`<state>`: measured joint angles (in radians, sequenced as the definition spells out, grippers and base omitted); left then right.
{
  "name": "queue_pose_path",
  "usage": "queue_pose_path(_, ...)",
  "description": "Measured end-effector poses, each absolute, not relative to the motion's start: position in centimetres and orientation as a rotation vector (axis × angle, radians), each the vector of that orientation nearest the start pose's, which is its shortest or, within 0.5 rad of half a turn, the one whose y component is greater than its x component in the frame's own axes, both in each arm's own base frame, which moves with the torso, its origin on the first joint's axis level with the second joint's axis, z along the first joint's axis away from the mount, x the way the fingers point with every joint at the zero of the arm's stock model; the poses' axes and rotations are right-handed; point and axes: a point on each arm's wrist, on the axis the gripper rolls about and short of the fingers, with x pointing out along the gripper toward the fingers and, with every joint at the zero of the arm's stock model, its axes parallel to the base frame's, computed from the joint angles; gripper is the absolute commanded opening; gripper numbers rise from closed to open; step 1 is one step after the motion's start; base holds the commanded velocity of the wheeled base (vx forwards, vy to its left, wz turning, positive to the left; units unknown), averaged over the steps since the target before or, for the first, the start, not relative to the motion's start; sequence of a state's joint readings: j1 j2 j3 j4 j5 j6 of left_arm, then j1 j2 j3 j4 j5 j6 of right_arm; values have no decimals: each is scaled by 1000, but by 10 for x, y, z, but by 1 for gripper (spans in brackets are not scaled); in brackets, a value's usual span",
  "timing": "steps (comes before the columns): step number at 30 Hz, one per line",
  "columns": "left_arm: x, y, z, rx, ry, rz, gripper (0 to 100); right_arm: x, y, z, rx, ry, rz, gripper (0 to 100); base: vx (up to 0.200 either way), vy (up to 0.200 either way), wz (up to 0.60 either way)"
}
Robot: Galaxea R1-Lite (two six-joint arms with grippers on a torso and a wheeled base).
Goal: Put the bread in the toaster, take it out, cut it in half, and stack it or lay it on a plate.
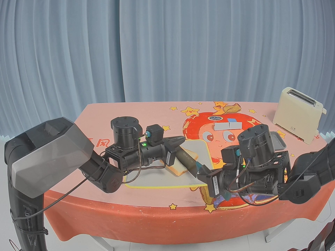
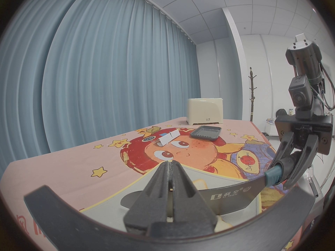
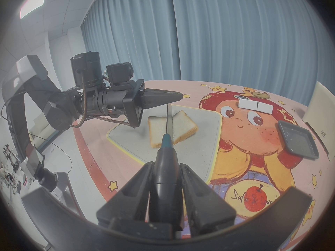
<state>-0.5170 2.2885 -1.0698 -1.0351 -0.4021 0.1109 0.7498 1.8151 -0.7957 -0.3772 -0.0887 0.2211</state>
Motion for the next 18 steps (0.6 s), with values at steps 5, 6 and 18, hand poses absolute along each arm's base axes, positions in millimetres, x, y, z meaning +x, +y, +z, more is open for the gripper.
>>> queue_pose_path(5, 366, -220, 71, 112, 137, -929, 0, 228, 210, 118, -64, 668, 565, 0, 0, 0, 0)
queue_pose_path(6, 366, -221, 72, 112, 136, -930, 0, 228, 209, 118, -65, 670, 564, 0, 0, 0, 0)
queue_pose_path(18, 366, -221, 75, 112, 130, -931, 0, 227, 209, 116, -67, 674, 562, 0, 0, 0, 0)
